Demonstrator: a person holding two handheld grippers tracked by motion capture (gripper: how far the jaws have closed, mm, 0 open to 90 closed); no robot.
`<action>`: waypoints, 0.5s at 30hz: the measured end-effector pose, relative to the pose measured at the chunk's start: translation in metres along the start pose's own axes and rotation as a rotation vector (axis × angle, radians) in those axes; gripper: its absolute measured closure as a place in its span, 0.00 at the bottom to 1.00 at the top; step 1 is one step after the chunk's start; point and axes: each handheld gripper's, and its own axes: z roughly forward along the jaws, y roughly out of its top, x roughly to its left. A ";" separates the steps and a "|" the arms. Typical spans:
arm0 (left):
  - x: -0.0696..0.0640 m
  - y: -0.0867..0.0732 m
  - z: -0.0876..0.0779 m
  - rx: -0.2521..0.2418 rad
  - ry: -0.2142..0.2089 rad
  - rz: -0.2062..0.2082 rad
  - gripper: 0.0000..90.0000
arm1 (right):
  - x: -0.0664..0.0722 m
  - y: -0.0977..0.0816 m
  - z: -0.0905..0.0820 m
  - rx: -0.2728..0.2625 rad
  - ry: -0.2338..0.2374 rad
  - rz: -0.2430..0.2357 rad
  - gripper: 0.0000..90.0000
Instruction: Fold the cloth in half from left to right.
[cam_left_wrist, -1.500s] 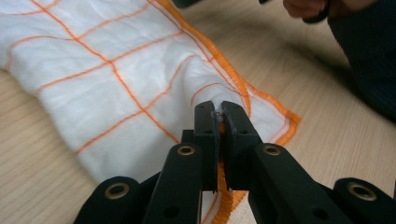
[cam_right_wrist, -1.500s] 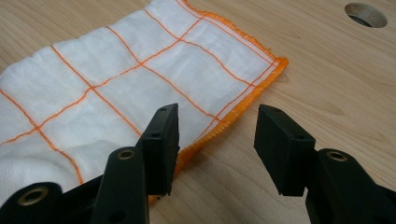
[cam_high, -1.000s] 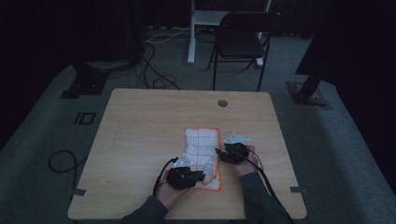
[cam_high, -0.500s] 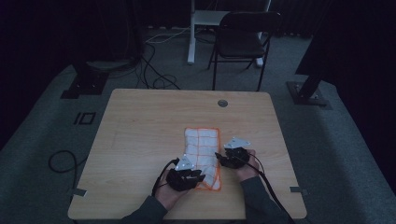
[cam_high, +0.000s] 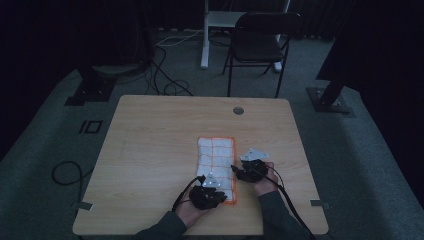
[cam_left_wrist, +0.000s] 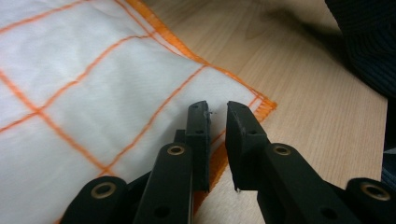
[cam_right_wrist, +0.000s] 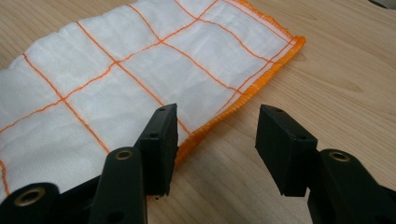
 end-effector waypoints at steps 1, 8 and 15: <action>0.000 0.000 0.000 0.000 0.000 0.000 0.88 | 0.000 0.000 0.000 -0.001 0.000 0.000 0.54; 0.014 0.005 -0.017 -0.085 0.033 -0.038 0.82 | -0.003 -0.001 0.000 -0.001 -0.004 0.014 0.54; 0.037 0.009 -0.032 -0.144 0.115 -0.079 0.80 | -0.004 -0.001 0.001 -0.003 -0.007 0.021 0.54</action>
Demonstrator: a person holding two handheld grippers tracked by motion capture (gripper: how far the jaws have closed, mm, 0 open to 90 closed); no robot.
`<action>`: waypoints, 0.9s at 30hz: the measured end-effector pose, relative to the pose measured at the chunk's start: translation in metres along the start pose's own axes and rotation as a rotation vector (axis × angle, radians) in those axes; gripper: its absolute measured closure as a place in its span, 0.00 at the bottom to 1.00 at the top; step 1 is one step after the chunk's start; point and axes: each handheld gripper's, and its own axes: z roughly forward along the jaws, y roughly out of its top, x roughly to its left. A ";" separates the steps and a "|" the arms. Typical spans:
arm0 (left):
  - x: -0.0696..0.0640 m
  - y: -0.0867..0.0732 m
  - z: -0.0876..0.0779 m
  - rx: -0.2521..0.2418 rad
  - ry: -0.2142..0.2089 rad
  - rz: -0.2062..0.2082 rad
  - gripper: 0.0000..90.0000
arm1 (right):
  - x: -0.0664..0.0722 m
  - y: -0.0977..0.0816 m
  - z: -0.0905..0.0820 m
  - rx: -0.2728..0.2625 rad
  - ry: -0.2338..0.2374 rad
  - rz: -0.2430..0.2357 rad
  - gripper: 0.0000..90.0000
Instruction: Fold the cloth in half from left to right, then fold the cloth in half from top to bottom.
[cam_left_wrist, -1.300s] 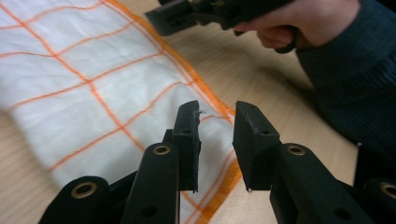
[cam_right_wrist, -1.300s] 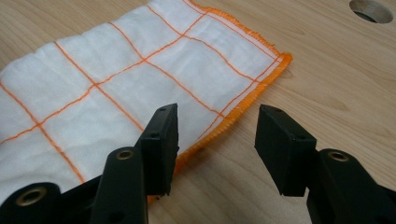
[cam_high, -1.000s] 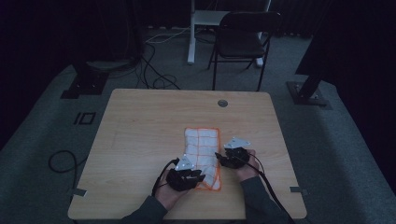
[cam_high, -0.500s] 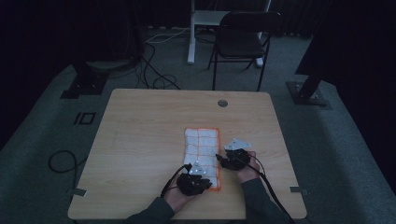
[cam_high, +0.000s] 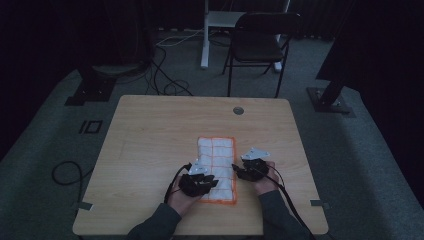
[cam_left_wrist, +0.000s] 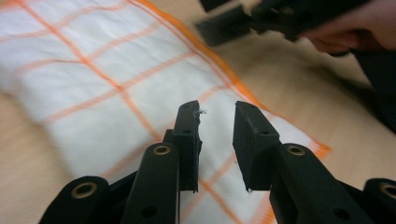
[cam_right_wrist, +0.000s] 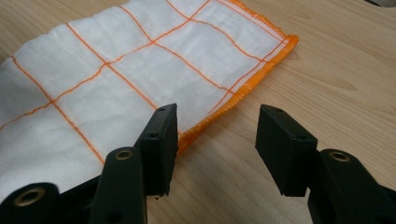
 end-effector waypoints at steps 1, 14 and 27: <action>0.003 0.001 -0.001 -0.010 0.012 -0.005 0.80 | 0.000 0.000 0.000 -0.002 0.000 0.002 0.54; 0.044 0.008 -0.016 -0.072 0.115 -0.064 0.77 | -0.002 0.000 0.000 -0.012 -0.002 0.013 0.54; 0.074 0.013 -0.019 -0.086 0.176 -0.110 0.73 | -0.005 0.005 0.002 -0.022 -0.013 0.020 0.54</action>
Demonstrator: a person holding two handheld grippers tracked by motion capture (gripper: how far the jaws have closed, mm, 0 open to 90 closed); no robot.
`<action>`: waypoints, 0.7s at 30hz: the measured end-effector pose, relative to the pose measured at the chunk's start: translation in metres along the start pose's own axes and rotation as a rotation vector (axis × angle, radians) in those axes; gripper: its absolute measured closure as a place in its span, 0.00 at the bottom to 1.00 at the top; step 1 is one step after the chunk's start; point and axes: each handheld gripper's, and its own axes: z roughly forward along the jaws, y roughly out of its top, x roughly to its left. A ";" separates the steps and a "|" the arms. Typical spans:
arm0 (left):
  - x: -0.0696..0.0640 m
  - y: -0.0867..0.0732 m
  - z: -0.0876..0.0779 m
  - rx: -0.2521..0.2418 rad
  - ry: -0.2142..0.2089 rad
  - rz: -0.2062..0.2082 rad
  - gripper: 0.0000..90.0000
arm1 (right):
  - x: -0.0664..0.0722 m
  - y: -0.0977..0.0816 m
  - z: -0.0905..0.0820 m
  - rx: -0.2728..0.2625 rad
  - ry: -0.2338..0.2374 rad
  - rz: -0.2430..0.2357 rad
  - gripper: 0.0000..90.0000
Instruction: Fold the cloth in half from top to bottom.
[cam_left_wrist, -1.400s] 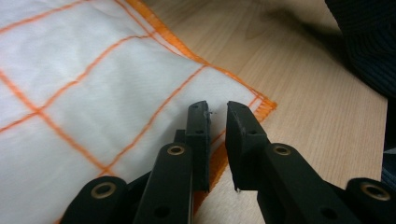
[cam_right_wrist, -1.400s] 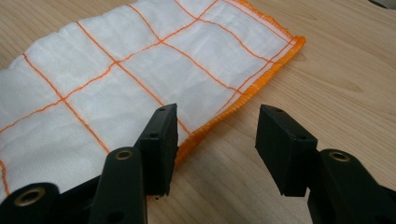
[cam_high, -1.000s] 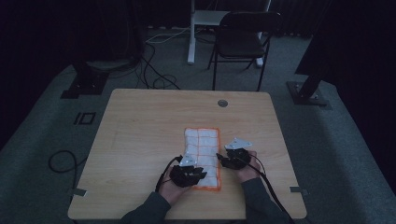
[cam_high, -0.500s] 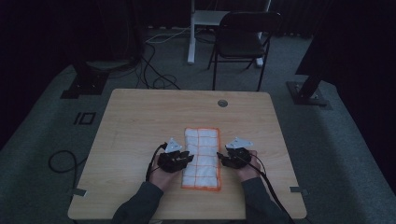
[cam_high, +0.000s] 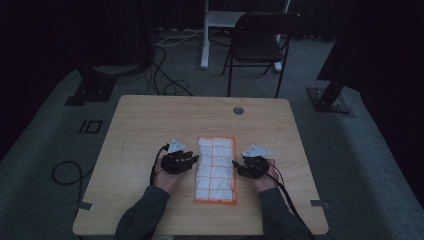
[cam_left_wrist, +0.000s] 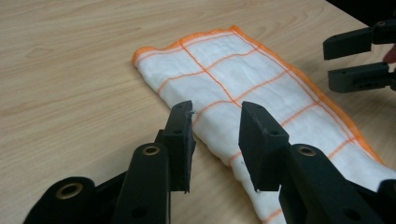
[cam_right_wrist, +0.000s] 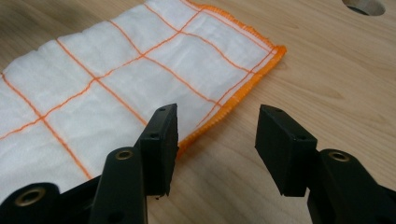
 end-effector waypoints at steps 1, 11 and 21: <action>0.002 0.002 0.002 0.003 0.004 0.001 0.72 | 0.000 0.001 0.001 0.001 0.001 -0.002 0.54; 0.006 0.007 0.015 0.009 0.017 0.017 0.69 | 0.000 0.013 0.007 -0.016 -0.001 -0.009 0.55; 0.009 0.009 0.030 0.017 0.024 0.007 0.68 | -0.007 0.019 0.013 -0.036 0.007 0.029 0.56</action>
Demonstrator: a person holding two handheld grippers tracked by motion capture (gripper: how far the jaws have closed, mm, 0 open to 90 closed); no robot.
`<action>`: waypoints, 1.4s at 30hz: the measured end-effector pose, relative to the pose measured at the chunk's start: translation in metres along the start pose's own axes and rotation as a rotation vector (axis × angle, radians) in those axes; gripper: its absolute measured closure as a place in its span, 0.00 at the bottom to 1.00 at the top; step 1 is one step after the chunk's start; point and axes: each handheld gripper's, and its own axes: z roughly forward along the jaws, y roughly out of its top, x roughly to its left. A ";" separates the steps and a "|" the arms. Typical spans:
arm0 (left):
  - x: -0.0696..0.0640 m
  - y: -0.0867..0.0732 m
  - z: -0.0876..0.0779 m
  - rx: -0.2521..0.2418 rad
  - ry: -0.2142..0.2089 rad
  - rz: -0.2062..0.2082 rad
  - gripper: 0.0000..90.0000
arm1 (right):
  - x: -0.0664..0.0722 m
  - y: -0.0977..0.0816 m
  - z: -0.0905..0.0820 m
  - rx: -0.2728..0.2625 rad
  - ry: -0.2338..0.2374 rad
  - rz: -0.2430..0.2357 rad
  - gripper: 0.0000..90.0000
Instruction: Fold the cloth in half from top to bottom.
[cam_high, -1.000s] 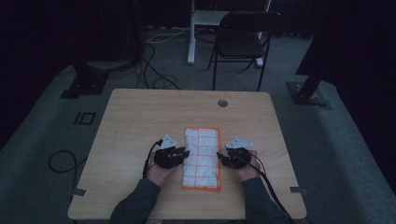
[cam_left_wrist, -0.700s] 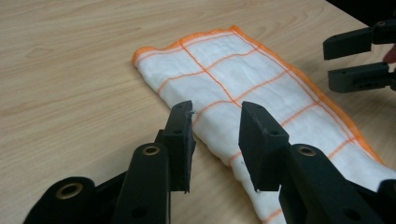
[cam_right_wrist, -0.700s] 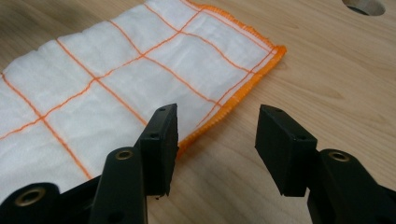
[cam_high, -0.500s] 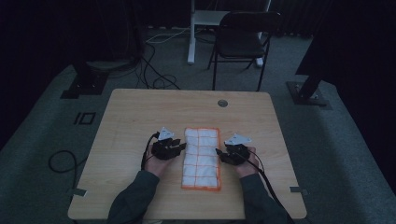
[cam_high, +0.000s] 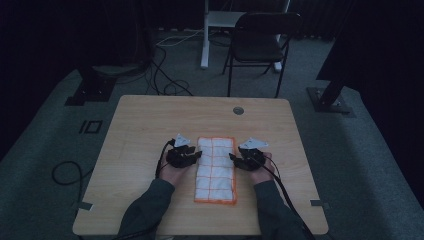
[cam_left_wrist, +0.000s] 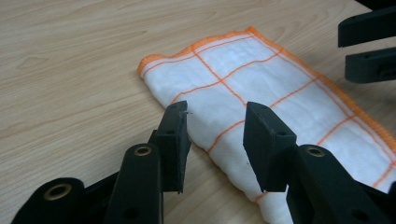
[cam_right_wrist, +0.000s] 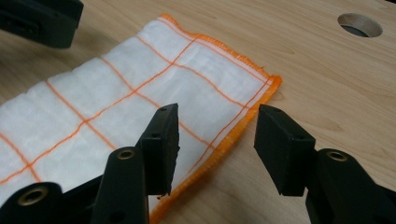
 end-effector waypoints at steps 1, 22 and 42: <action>0.000 0.000 0.001 -0.001 0.002 -0.003 0.68 | -0.001 0.001 0.001 -0.002 0.001 0.004 0.56; 0.011 0.005 0.032 0.043 0.051 -0.071 0.65 | -0.020 0.003 0.039 0.040 -0.036 0.078 0.66; 0.021 0.013 0.049 0.068 0.087 -0.088 0.62 | -0.024 0.013 0.067 0.070 -0.032 0.141 0.59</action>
